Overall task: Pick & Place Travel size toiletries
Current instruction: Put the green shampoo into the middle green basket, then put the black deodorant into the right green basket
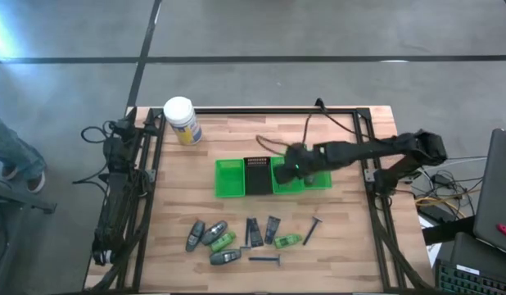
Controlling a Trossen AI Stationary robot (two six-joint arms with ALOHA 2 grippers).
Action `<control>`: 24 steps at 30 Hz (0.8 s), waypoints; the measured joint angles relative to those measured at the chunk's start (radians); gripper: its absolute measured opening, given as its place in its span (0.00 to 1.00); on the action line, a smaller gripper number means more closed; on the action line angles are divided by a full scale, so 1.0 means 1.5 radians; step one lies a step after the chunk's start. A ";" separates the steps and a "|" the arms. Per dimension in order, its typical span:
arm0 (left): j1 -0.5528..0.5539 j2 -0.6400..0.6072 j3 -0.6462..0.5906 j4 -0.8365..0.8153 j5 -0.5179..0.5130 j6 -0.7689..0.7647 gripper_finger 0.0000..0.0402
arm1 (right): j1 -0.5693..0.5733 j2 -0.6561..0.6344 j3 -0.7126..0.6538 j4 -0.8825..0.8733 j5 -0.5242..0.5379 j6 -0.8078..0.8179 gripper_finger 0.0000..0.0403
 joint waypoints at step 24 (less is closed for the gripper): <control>0.000 0.005 0.025 0.057 0.017 -0.352 0.78 | -0.060 0.071 0.021 -0.025 -0.010 0.026 0.73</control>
